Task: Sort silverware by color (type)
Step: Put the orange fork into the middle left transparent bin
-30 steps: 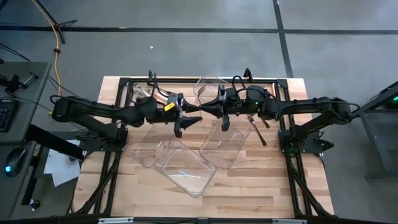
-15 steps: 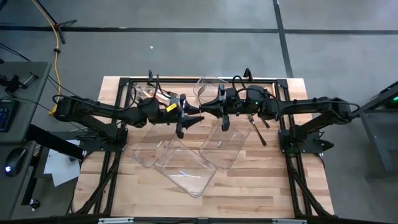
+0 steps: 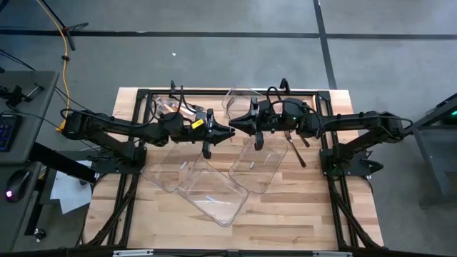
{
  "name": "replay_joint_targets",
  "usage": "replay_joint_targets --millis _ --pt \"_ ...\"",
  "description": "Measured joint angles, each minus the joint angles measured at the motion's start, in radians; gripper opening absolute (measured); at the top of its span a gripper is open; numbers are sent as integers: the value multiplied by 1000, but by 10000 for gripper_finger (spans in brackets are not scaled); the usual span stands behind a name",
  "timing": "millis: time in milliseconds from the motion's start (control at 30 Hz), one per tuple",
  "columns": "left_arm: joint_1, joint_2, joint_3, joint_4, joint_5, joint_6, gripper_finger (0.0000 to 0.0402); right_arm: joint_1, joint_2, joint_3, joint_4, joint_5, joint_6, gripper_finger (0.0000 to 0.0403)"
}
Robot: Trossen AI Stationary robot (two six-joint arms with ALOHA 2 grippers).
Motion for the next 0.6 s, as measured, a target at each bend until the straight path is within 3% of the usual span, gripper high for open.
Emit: replay_joint_targets --millis 133,300,467,600 --pt "5 -13 0 -27 0 -3 27 0 -5 0 -19 25 35 45" --pt "17 -83 -1 -145 0 25 27 0 -48 0 -90 92 20 126" --pt "25 -208 -1 -302 -4 97 28 -9 -130 0 -213 98 -48 201" --pt "18 -320 -1 -416 -4 139 27 -24 -213 0 -368 98 -64 226"
